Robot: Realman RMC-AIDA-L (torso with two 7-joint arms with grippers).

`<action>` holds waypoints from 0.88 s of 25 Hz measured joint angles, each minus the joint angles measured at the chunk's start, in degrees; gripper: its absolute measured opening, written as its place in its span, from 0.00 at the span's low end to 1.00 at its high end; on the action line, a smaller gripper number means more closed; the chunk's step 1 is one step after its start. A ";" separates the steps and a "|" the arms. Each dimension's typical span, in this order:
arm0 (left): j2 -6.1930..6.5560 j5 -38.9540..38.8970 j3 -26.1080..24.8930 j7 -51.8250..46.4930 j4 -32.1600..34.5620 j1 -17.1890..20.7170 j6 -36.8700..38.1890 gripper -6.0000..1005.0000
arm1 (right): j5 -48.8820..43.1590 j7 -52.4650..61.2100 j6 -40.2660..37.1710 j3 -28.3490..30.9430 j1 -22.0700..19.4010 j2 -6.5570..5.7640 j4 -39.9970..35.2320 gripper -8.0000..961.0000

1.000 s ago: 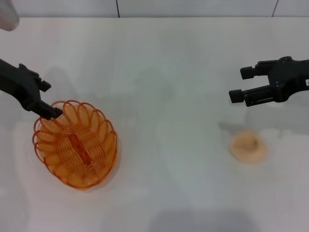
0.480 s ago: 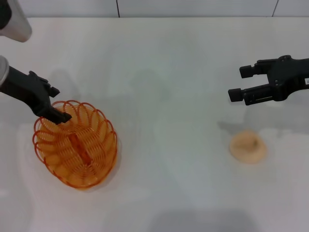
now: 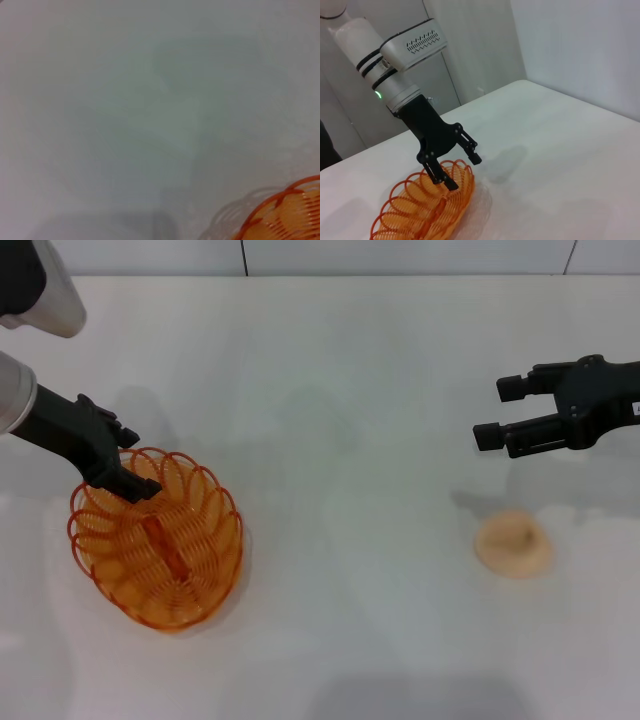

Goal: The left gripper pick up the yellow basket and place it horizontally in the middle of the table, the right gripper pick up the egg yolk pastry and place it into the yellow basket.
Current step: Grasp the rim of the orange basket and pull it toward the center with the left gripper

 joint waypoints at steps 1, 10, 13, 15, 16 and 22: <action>0.00 -0.01 0.00 -0.02 0.00 0.02 -0.01 0.84 | 0.02 0.00 0.03 0.00 -0.02 0.00 0.00 0.90; -0.53 0.38 0.00 -0.63 0.00 0.33 -1.20 0.56 | 0.10 0.00 -0.08 0.00 -0.08 0.00 0.08 0.90; -0.52 0.40 -0.04 -0.68 0.01 0.38 -1.24 0.46 | 0.10 0.00 -0.11 0.00 -0.09 0.00 0.08 0.90; -0.52 0.41 -0.08 -0.69 0.01 0.50 -1.35 0.42 | 0.10 0.00 -0.13 0.00 -0.11 0.00 0.09 0.90; -0.52 0.41 -0.08 -0.69 0.01 0.58 -1.40 0.40 | 0.10 0.00 -0.13 0.00 -0.11 0.00 0.08 0.90; -0.51 0.43 -0.17 -0.81 0.01 0.90 -2.07 0.29 | 0.10 0.00 -0.04 0.00 0.04 0.00 0.09 0.90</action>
